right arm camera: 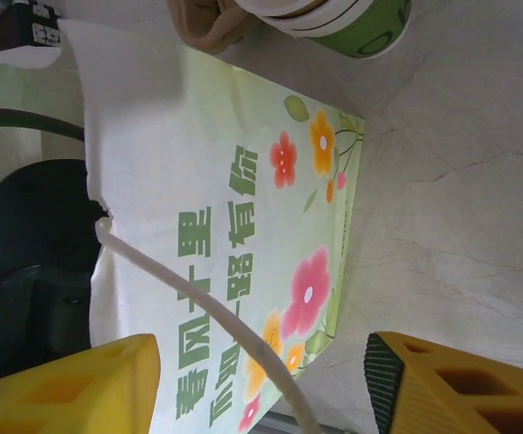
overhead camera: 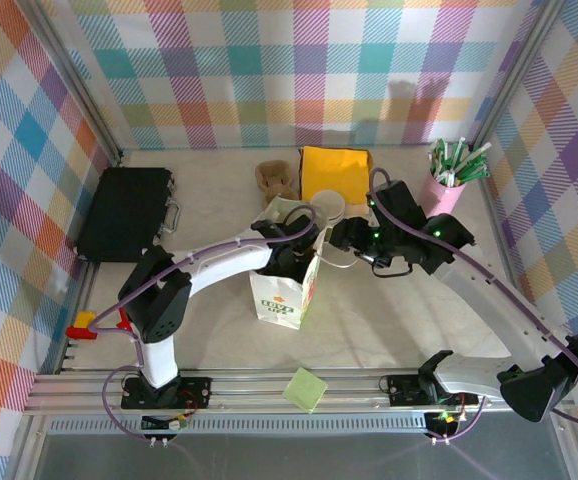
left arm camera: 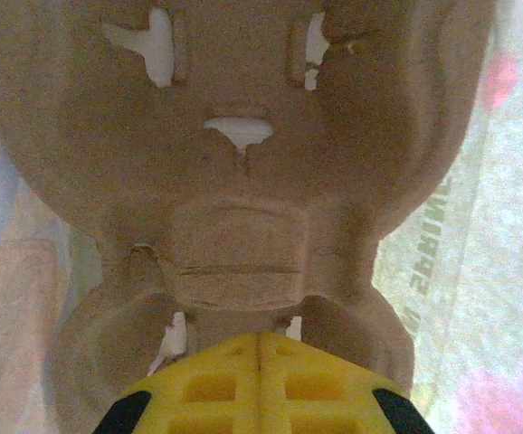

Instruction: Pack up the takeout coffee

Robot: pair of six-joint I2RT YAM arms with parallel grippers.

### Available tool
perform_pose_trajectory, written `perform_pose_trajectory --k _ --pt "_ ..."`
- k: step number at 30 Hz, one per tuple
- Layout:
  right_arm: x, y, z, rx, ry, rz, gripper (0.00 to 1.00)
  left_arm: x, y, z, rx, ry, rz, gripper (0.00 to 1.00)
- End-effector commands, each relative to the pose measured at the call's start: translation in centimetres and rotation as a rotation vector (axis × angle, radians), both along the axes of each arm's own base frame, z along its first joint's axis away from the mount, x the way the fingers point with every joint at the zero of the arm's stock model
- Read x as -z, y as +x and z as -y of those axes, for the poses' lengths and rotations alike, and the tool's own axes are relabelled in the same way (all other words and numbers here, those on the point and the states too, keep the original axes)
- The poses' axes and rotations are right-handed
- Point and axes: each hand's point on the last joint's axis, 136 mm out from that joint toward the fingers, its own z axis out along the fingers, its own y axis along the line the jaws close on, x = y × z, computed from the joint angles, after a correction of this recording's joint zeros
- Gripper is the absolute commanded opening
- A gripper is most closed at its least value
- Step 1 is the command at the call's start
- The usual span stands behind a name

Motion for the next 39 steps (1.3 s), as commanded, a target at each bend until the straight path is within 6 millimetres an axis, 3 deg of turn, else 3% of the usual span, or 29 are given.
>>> perform_pose_trajectory --k 1,17,25,29,39 --pt "-0.7 0.1 0.3 0.019 0.022 0.023 0.63 1.6 -0.7 -0.2 -0.011 0.014 -0.038 0.01" --pt "-1.0 0.1 0.4 0.022 0.031 0.030 0.63 6.4 -2.4 -1.5 -0.023 0.077 -0.108 0.00" --pt "-0.9 0.2 0.2 0.017 0.034 0.023 0.64 7.4 -2.7 -1.8 -0.028 0.088 -0.118 0.00" --pt "-1.2 0.2 0.1 0.017 0.042 0.026 0.64 5.7 -2.2 -1.3 -0.024 0.069 -0.090 0.00" --pt "-1.7 0.5 -0.2 0.011 0.056 0.034 0.64 -2.0 -0.7 -0.3 -0.023 0.005 0.039 0.00"
